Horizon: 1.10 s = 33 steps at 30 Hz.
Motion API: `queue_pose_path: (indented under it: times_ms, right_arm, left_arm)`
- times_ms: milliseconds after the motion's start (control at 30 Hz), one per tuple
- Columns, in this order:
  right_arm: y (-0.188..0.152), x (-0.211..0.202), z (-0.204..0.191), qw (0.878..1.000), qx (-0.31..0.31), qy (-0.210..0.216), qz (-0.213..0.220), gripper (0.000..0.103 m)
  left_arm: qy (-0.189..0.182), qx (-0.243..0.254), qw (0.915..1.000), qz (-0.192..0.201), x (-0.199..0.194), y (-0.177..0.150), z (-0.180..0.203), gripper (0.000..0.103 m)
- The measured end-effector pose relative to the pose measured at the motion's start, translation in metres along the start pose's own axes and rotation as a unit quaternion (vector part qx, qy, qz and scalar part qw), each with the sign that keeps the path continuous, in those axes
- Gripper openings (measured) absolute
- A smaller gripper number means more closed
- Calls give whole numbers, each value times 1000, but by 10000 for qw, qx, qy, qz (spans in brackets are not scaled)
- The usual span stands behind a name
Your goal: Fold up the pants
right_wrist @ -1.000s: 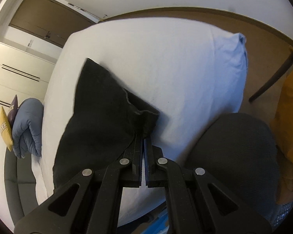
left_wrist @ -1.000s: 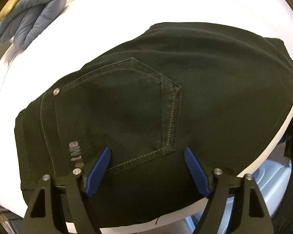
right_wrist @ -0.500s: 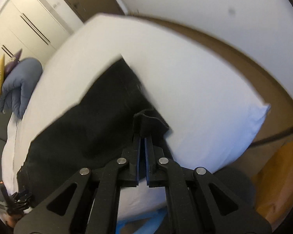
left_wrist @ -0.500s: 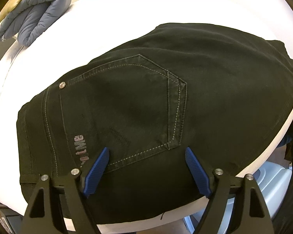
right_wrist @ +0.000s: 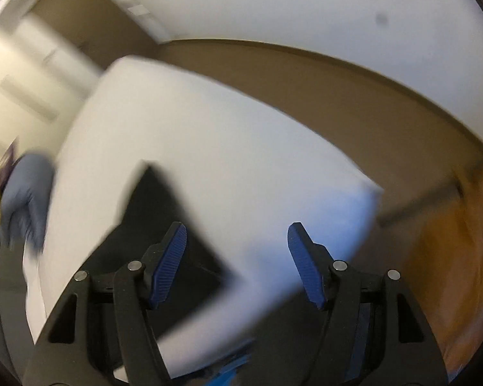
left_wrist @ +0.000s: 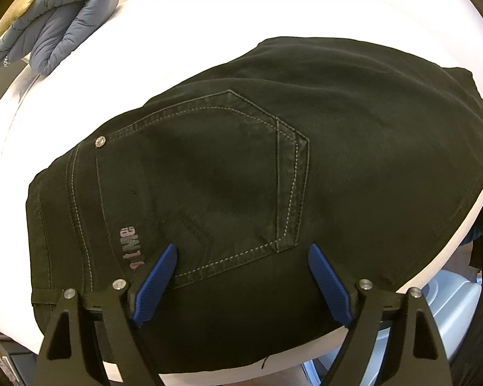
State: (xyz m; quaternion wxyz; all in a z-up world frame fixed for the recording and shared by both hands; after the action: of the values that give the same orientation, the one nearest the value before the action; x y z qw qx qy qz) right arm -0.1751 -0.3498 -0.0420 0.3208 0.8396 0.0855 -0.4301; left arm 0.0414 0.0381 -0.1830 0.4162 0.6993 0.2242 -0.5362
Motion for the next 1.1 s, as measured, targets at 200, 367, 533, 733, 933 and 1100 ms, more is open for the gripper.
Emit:
queue_pose_path:
  times_ms: [200, 367, 533, 733, 933, 1100]
  right_arm:
    - [34, 73, -73, 9770, -1852, -1049, -124, 65]
    - [45, 131, -68, 9702, -1987, -1278, -536, 61]
    - [57, 152, -69, 9688, -2156, -1183, -312, 54]
    - [84, 146, -39, 9839, -1111, -1397, 19, 31]
    - [48, 98, -120, 9913, -1298, 63, 215, 35]
    - [-64, 119, -250, 9481, -1843, 2416, -941, 35]
  left_arm:
    - [26, -72, 10000, -38, 5, 9, 9, 86]
    - [16, -83, 10000, -35, 5, 13, 6, 87]
    - [25, -175, 9998, 63, 7, 12, 1, 89]
    - [92, -309, 9993, 213, 5, 13, 1, 90]
    - [103, -462, 9973, 558, -10, 16, 0, 90]
    - [-42, -420, 9946, 949, -26, 37, 12, 90]
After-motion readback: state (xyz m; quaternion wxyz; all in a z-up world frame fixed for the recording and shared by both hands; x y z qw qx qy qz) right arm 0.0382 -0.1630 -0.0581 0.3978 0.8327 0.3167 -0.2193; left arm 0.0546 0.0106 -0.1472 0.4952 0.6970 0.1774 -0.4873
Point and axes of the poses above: each gripper's, at about its wrist camera, not at the fingertips, and x roughly the way its jaws point, z to its right, y to its top, the point moved 5 cm from there along x, roughly the way its jaws point, and after that the axes turned 1 degree about -x, right-handed, at the moved point
